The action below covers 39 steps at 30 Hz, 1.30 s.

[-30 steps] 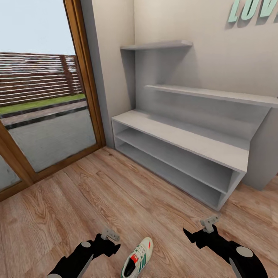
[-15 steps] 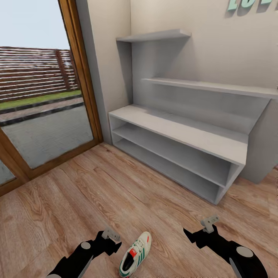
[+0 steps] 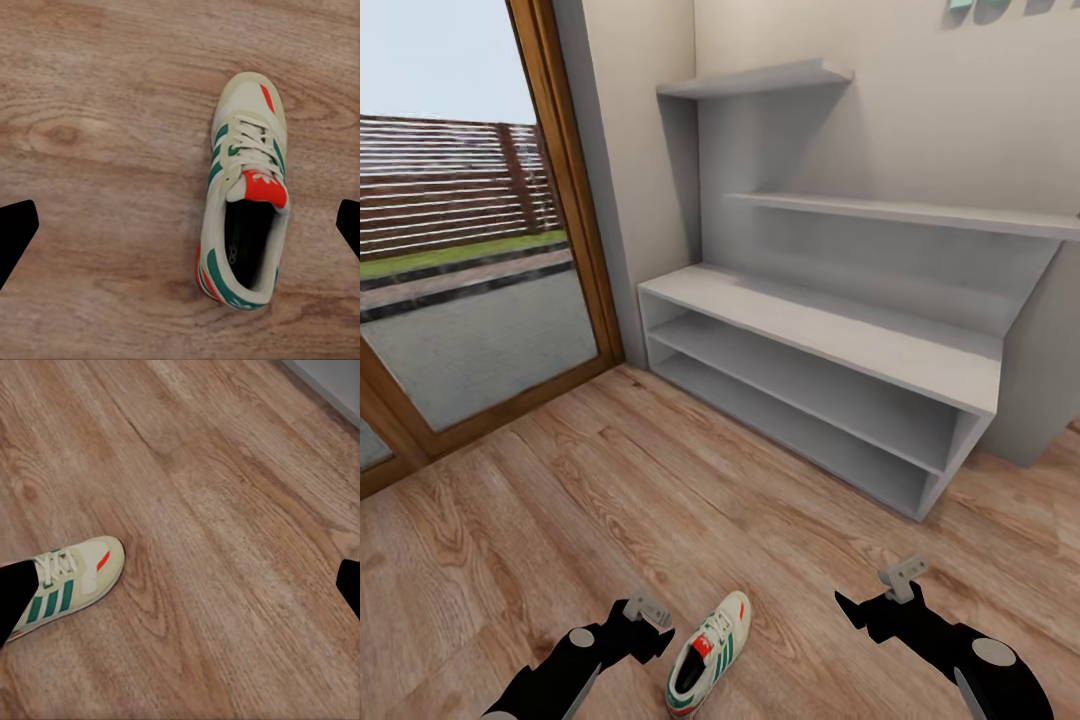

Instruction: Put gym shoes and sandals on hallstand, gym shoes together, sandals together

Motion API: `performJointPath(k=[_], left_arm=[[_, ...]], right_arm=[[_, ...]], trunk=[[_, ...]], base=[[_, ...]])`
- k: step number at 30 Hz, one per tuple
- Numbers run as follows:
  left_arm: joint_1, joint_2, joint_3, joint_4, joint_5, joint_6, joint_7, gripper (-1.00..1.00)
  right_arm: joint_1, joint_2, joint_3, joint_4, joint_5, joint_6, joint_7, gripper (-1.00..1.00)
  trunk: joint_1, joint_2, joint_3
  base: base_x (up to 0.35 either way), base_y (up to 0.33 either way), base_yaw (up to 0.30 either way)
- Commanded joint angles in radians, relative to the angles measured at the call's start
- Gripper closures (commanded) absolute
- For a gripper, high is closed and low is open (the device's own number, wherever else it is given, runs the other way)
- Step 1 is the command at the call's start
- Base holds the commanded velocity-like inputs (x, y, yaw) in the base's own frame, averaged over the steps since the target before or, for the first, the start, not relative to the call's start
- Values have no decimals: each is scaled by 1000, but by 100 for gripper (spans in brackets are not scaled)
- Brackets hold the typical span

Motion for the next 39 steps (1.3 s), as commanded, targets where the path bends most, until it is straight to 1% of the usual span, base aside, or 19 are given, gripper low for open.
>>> performJointPath(k=[1, 7, 13, 25, 31, 37, 39], left_arm=[[0, 0, 1, -2, -9, 3, -3, -100], [0, 0, 1, -2, -9, 3, -3, -100], [1, 0, 1, -2, -9, 3, -3, -100], [0, 0, 1, -2, -9, 3, 1, -100], [0, 0, 1, -2, -9, 3, 5, -100], [0, 1, 1, -2, -9, 3, 6, -100], [0, 1, 1, -2, -9, 3, 6, -100]], right_arm=[[-1, 0, -1, -1, 2, 5, 6, -100], [-1, 0, -1, -1, 2, 4, 6, -100], [-1, 0, -12, -1, 2, 3, 6, -100], [-1, 0, -15, -2, 2, 4, 6, -100], [-1, 0, -16, -3, 1, 4, 6, -100], [-1, 0, -16, -4, 1, 4, 6, -100], [-1, 0, -16, -4, 1, 4, 6, -100]], trunk=[[4, -8, -4], [27, -50, -23], [50, -92, -42], [96, -176, -79], [119, -218, -98], [121, -219, -121], [121, -219, -121]], base=[[0, 0, 0], [0, 0, 0], [0, 0, 0], [0, 0, -2], [0, 0, -148], [0, 0, -269], [0, 0, -284]])
